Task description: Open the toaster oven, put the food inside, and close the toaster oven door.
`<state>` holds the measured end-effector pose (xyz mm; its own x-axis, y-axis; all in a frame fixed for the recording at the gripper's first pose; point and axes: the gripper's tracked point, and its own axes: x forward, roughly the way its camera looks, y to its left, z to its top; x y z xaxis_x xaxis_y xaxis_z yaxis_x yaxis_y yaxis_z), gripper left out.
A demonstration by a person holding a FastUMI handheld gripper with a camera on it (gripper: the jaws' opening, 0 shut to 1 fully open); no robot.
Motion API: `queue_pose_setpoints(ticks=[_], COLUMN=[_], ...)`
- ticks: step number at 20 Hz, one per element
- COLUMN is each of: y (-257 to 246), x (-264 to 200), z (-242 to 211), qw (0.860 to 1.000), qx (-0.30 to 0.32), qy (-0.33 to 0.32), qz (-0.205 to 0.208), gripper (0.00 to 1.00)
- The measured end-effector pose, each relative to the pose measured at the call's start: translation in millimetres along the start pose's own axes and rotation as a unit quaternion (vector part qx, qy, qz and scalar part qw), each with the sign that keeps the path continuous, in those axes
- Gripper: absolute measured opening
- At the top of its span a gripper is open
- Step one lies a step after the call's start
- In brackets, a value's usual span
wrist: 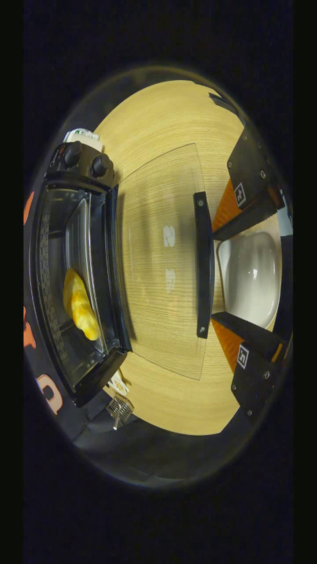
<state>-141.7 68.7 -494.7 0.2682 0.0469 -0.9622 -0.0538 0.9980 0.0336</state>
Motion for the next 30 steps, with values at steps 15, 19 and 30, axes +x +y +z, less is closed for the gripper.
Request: queue_pose_setpoints(ticks=[15, 19, 30], y=[13.5, 19.4, 25.7], x=[-52.4, -59.1, -83.1], z=[123.9, 156.4, 189.5], qw=[0.991, 0.988, 0.98], qx=[-0.032, -0.014, -0.017], qy=[-0.129, -0.154, -0.197], qz=[-0.011, -0.005, -0.01], gripper=[0.97, 0.96, 0.96])
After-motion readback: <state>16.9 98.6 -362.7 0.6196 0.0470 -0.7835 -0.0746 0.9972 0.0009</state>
